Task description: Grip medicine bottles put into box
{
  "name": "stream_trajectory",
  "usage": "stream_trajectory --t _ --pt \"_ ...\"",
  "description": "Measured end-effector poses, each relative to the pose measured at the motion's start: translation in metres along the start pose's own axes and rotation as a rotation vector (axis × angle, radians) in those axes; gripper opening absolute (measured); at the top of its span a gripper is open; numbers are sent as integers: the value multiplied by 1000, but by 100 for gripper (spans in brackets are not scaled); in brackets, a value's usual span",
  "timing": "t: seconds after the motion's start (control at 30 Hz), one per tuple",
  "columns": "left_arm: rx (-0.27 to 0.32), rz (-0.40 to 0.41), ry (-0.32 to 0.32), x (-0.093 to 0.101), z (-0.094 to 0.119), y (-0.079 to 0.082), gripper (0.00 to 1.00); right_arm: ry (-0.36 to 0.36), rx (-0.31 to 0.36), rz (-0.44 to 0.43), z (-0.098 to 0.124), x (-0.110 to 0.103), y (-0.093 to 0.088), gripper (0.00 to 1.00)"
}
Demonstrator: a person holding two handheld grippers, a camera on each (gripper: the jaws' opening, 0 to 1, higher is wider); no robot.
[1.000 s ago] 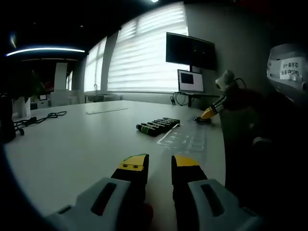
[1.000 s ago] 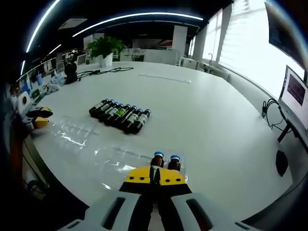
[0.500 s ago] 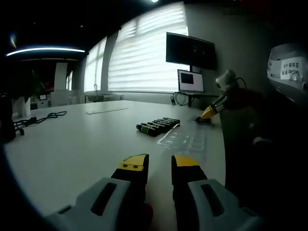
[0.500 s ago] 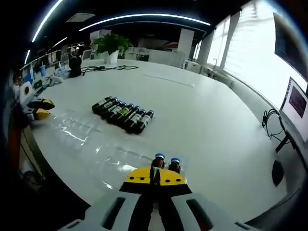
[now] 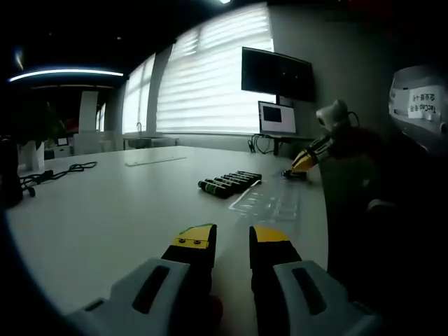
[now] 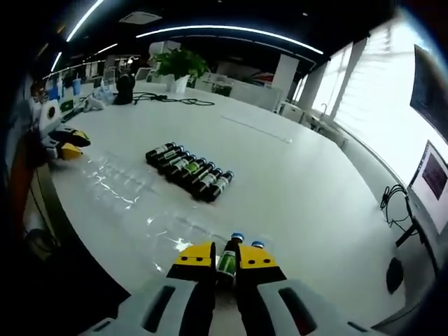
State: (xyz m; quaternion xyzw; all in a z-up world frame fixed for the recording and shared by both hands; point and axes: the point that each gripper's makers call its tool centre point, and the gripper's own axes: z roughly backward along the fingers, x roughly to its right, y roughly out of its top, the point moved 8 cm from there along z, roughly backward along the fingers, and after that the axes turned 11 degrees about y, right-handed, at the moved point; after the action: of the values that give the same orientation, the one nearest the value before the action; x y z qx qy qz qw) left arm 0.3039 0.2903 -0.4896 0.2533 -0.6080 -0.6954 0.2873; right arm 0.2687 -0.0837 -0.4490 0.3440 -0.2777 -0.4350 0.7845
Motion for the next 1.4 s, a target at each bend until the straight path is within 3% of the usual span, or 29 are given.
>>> stream_trajectory --t 0.13,0.27,0.57,0.8,1.07,1.27,1.4 --pt "0 1 0 0 0 0 13 35 60 -35 1 4 5 7" --pt "0 1 0 0 0 0 13 43 75 -43 3 11 8 7" --pt "1 3 -2 0 0 0 13 135 110 -37 -3 10 22 6" --pt "4 7 -4 0 1 1 13 114 77 10 -11 13 31 7" --pt "7 10 -5 -1 2 1 13 154 19 55 -29 16 45 6" --pt "9 12 -6 -1 2 1 13 200 -2 -33 -41 21 60 6" --pt "9 10 -6 -1 2 1 13 215 -84 -138 -53 24 59 5"
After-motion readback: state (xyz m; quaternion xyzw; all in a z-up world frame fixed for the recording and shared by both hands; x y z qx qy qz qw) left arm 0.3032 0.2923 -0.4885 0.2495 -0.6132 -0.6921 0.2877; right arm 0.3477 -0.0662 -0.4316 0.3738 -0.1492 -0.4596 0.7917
